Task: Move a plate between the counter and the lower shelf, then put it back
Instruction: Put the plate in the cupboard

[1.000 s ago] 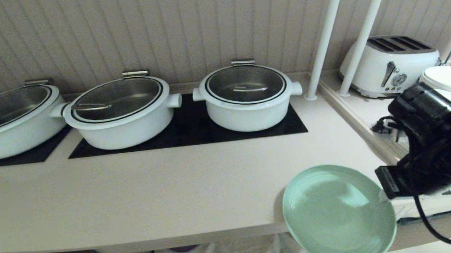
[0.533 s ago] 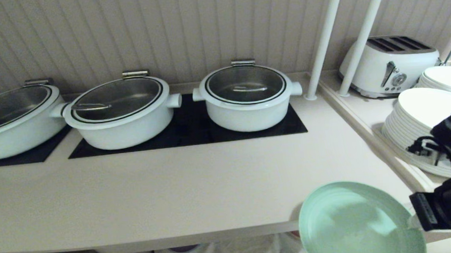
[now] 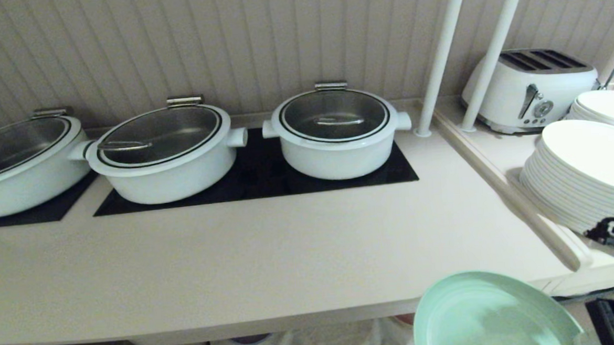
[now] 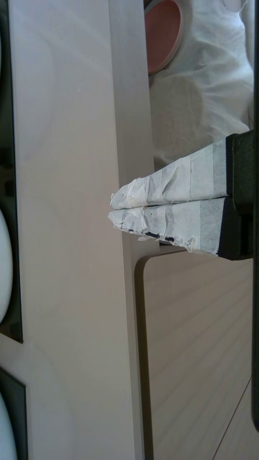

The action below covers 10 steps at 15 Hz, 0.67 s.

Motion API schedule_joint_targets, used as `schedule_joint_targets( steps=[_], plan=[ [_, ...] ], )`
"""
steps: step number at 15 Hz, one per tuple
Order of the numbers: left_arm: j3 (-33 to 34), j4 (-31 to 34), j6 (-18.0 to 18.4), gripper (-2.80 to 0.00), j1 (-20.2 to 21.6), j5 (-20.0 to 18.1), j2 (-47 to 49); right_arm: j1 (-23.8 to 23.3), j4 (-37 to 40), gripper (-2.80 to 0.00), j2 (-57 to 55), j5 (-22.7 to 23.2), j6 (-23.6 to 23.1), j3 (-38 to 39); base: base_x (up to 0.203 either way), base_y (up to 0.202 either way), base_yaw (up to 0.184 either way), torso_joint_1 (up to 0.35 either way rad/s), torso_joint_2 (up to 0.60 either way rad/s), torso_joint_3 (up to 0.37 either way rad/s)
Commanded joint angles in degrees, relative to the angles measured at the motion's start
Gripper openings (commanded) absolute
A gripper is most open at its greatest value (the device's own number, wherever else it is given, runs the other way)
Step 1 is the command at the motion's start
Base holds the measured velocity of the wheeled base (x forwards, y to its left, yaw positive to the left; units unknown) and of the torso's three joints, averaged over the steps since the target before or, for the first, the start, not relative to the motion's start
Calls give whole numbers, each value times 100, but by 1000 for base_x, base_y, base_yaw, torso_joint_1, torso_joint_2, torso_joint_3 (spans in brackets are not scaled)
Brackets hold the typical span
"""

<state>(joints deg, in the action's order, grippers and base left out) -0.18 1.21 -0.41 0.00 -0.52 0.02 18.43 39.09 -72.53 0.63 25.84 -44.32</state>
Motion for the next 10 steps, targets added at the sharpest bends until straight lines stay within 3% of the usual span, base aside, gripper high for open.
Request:
schedule_joint_targets(
  steps=[1,10],
  plan=[
    [1,2,-2,-280,0,0,-2,2,27,-280,273,6,16,220,0,0,0,0,0,0],
    [1,2,-2,-280,0,0,-2,46,79,-280,722,68,184,811,0,0,0,0,0,0]
  ],
)
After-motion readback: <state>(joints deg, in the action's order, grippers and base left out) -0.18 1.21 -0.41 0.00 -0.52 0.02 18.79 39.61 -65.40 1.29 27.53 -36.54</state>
